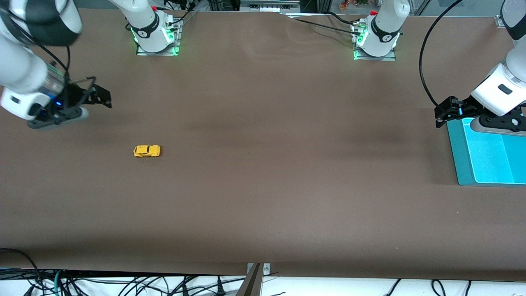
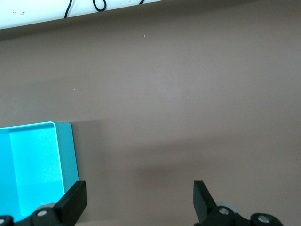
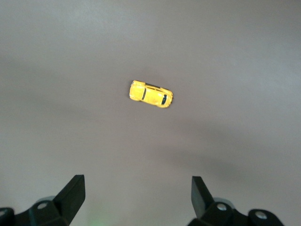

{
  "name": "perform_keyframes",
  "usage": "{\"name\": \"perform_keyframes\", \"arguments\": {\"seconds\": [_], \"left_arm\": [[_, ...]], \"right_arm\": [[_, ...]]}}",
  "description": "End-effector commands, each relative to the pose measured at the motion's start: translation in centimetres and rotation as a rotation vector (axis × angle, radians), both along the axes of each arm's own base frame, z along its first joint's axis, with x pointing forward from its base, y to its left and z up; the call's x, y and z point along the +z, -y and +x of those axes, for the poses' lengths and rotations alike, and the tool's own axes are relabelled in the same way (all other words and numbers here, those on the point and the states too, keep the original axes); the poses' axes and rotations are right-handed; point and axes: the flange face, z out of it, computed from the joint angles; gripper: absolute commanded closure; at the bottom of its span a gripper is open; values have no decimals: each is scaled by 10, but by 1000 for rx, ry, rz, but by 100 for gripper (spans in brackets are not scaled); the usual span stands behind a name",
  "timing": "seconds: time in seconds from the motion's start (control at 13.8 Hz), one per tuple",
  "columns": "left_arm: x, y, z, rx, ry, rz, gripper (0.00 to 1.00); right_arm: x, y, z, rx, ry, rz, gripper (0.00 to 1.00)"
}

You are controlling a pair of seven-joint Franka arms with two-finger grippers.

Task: Wind and store yellow beetle car
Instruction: 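Move the right gripper down over the yellow beetle car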

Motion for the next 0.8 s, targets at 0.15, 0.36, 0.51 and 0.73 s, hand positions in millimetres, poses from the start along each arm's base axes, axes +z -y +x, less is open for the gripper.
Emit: {"name": "perform_keyframes", "arguments": {"seconds": [0.15, 0.36, 0.51, 0.73], "left_arm": [[4, 3, -2, 5, 0, -20, 0], [4, 3, -2, 5, 0, -20, 0], [4, 4, -2, 3, 0, -21, 0], [4, 2, -2, 3, 0, -20, 0]], "right_arm": [[-77, 1, -18, 175, 35, 29, 0], [-130, -4, -15, 491, 36, 48, 0], [-154, -7, -14, 673, 28, 61, 0], [-193, -12, -9, 999, 65, 68, 0]]}}
